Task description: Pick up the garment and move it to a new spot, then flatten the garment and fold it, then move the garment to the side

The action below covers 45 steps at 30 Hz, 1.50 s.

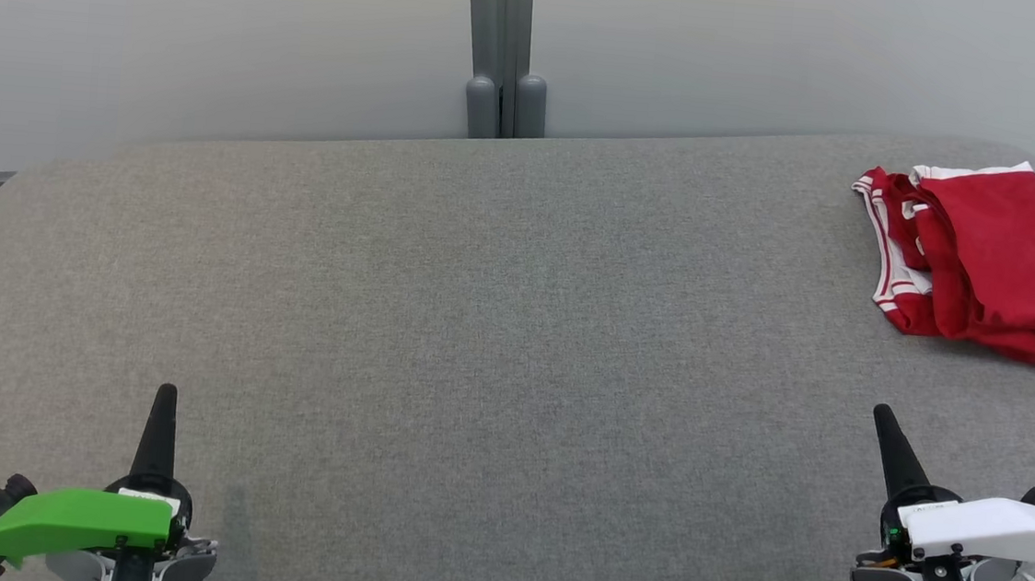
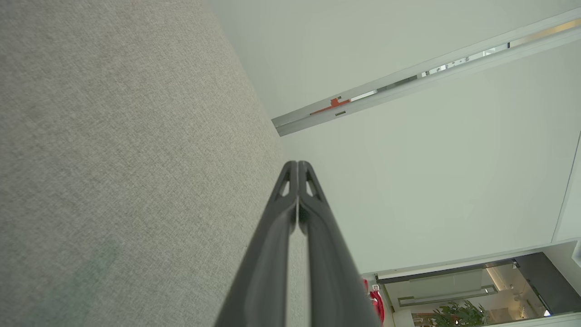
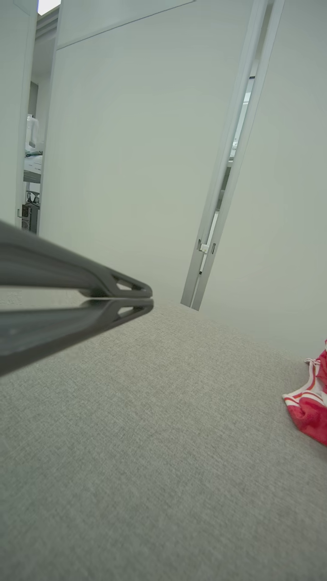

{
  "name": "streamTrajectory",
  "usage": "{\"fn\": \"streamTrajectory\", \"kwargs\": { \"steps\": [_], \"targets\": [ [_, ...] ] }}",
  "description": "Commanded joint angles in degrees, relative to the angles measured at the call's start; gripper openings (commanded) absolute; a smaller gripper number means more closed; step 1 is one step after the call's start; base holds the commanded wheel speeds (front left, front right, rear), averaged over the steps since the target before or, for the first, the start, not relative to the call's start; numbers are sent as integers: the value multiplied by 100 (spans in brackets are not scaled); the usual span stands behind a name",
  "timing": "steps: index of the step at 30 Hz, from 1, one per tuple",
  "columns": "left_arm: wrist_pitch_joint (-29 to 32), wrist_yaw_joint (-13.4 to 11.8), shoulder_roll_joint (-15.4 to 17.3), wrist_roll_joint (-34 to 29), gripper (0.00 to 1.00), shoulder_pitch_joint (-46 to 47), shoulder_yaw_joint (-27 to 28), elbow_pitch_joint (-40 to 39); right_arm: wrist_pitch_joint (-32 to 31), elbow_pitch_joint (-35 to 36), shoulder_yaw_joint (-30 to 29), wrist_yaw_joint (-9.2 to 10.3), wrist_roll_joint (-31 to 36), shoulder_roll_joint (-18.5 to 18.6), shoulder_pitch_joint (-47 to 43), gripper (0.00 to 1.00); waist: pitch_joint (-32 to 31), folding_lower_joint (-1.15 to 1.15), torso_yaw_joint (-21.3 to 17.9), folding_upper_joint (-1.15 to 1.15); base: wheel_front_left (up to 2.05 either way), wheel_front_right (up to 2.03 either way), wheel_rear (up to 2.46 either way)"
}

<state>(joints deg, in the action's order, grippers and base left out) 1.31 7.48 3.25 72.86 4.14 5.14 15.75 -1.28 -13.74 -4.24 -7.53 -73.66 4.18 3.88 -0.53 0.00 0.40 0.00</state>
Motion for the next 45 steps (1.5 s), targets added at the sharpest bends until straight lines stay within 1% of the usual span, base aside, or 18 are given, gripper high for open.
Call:
{"fn": "streamTrajectory", "kwargs": {
  "steps": [1, 22, 45],
  "targets": [
    [37, 2, 12, 156, 0, 142, 26, -62, -44, 18, -32, 5, -139, -1, 117, 0, 2, 0, -1, 0, 0, 0, 0],
    [298, 2, -15, 1102, 0, 203, 96, -126, -310, -8, -145, 3, -1043, -69, 190, 0, 34, 0, -19, 0, 0, 0, 0],
    [538, 2, -41, 1973, 0, 249, 154, -183, -545, -35, -247, 4, -1881, -135, 254, 0, 70, 0, -39, 0, 0, 0, 0]
  ]
}}
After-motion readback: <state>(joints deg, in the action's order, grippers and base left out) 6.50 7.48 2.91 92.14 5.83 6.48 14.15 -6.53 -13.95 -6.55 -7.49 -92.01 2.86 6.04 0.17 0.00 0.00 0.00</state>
